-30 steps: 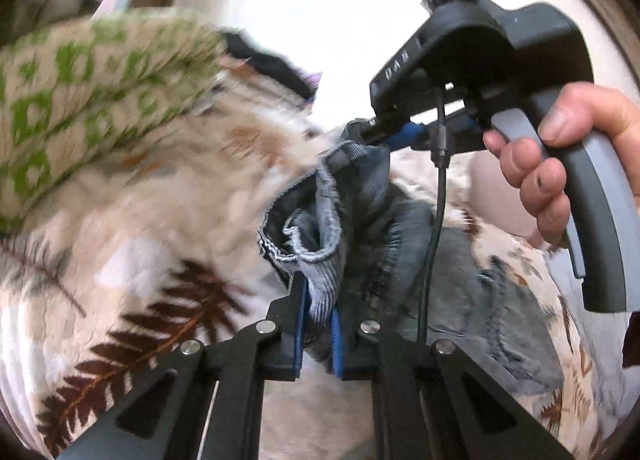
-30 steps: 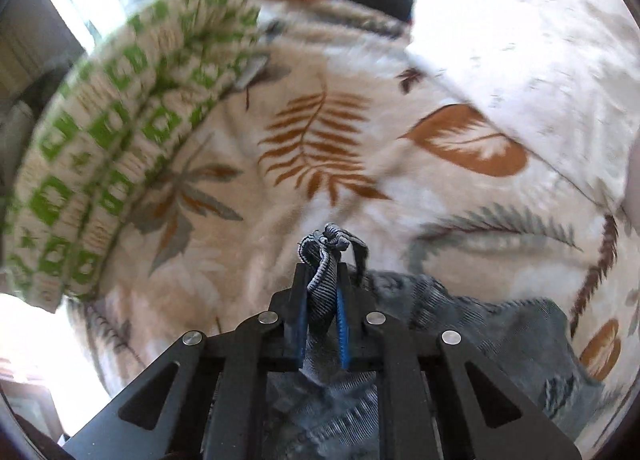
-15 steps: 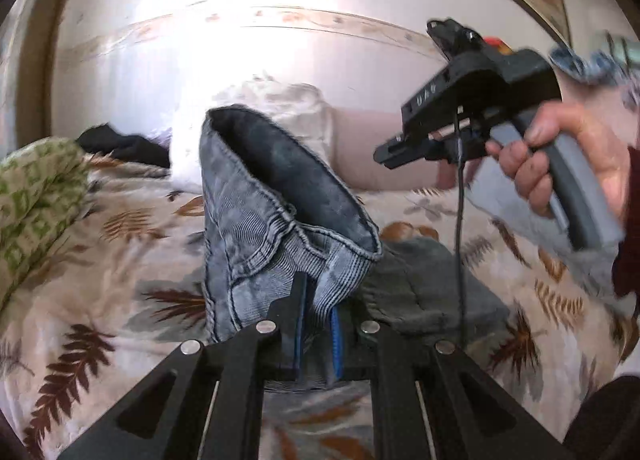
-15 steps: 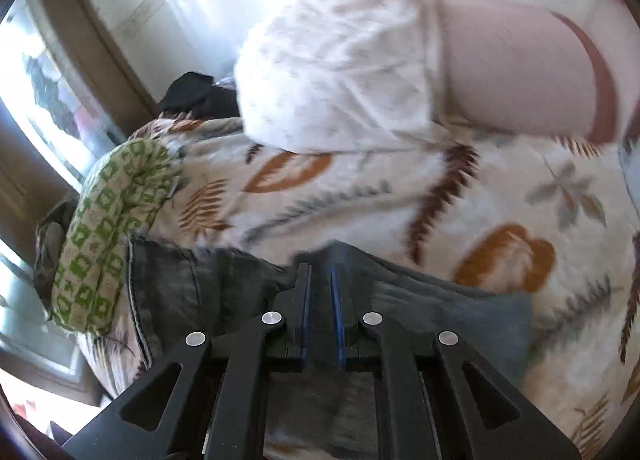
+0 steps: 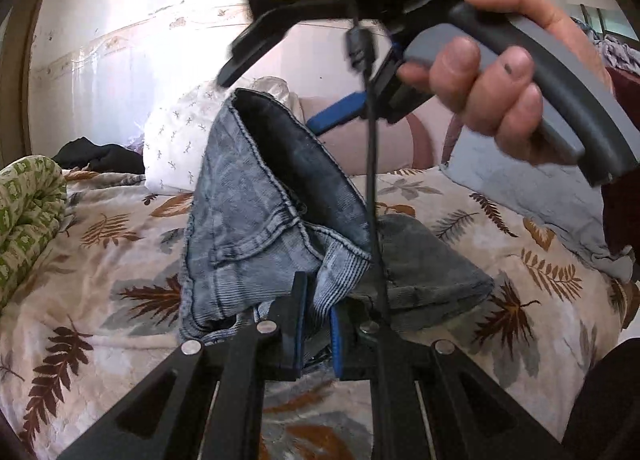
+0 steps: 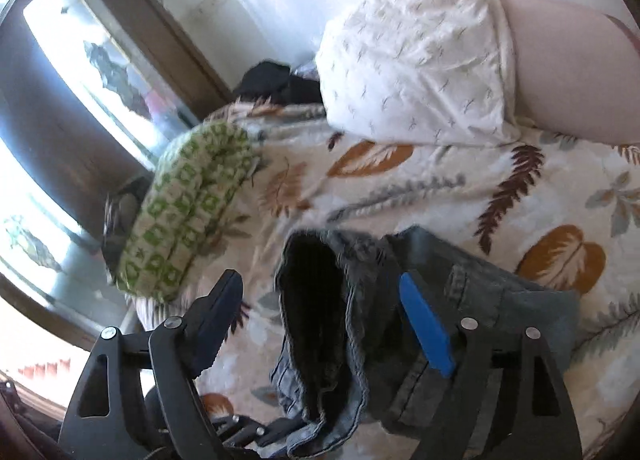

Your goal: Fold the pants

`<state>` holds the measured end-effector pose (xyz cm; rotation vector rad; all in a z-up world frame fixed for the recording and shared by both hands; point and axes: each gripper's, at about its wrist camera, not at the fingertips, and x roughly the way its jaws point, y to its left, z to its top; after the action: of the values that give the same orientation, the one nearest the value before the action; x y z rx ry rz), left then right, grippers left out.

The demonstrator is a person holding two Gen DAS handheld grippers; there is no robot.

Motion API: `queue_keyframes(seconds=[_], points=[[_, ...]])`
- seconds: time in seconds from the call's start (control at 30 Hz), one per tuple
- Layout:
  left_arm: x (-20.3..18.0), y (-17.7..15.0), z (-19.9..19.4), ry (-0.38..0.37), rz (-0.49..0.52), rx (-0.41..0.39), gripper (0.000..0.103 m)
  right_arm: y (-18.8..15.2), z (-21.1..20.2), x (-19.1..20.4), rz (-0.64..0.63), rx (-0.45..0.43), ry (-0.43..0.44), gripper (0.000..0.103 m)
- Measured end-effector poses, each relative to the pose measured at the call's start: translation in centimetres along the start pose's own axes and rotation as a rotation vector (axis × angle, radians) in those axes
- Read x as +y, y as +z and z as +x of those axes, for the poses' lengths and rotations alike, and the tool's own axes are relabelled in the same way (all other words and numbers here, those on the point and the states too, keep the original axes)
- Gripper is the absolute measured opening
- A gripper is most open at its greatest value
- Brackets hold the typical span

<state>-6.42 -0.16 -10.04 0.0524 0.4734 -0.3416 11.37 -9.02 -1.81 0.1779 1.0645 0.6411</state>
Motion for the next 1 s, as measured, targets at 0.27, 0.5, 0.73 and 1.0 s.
queue_keyframes(seconds=[0.27, 0.5, 0.73, 1.0], points=[[-1.8, -0.5, 0.2, -0.021, 0.063, 0.015, 0.01, -2.3, 4.4, 1.5, -0.077, 0.106, -0.087, 0.05], [-0.9, -0.6, -1.9, 0.038, 0.052, 0.019, 0.014, -3.4, 4.7, -2.1, -0.01, 0.103, -0.177, 0.013], [1.9, 0.3, -6.1, 0.263, 0.077, -0.106, 0.047, -2.8, 4.4, -6.2, 0.15, 0.036, -0.177, 0.012], [9.7, 1.5, 2.1, 0.126, -0.172, 0.172, 0.052, -3.3, 2.4, -9.7, 0.28, -0.025, -0.147, 0.009]])
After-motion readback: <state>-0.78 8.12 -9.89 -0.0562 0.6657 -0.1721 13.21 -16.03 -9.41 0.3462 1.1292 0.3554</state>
